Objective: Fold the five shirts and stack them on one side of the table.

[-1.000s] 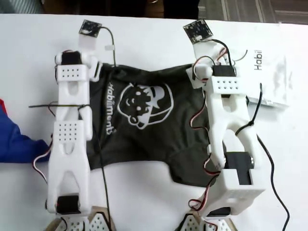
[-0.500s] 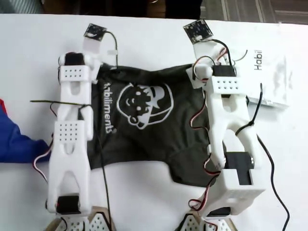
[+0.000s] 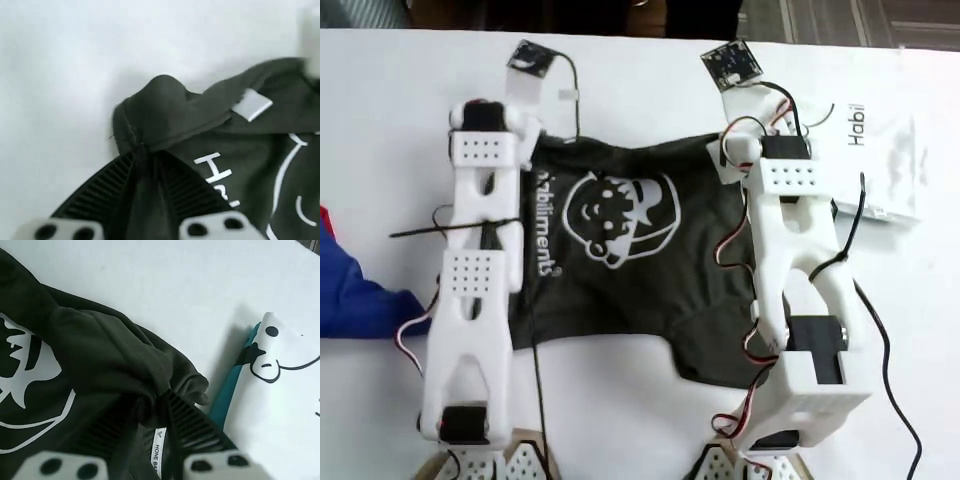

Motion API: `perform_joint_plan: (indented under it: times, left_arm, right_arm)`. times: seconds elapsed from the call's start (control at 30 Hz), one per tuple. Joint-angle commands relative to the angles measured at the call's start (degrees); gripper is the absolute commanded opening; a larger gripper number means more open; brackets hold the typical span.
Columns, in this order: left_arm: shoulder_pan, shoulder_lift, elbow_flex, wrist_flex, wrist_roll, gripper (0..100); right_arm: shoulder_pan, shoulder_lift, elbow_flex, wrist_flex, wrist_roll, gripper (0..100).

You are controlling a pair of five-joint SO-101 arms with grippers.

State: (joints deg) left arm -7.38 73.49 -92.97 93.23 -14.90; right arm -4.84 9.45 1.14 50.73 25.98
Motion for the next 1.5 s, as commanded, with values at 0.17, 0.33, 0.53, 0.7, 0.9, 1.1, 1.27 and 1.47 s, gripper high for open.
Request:
perform_joint_plan:
  times: [0.17, 0.33, 0.53, 0.7, 0.9, 1.1, 1.27, 1.47]
  left_arm:
    - [0.09, -9.14, -1.63, 2.11, 1.32, 3]
    - [-0.62, -4.92, 1.71, -0.62, 1.23, 9]
    - [-1.76, -1.14, 1.71, -4.84, 1.41, 12]
    - [-2.29, -0.97, 1.71, -8.00, 1.76, 12]
    - [-4.22, -0.53, 2.15, -13.10, 8.70, 12]
    - [-4.75, 1.05, 5.76, -14.33, 8.97, 15]
    - [-4.22, 2.20, 6.73, -17.32, 9.23, 15]
    - [-2.20, 2.55, 7.34, -18.29, 9.32, 15]
  right_arm:
    - [0.13, -4.26, -2.99, 0.13, 0.00, 1.9]
    - [-0.13, -4.26, -2.99, 0.13, 0.00, 1.9]
    - [-0.31, -4.26, -2.99, 0.13, 0.00, 1.9]
    - [-0.31, -4.26, -2.99, 0.13, 0.00, 1.9]
    - [-0.31, -4.26, -2.99, 0.13, 0.00, 1.9]
    - [-0.13, -4.26, -2.99, 0.13, 0.00, 1.9]
    - [-0.40, -4.00, -2.99, 0.13, 0.00, 1.9]
    - [-0.40, -4.26, -2.99, 0.13, 0.00, 1.9]
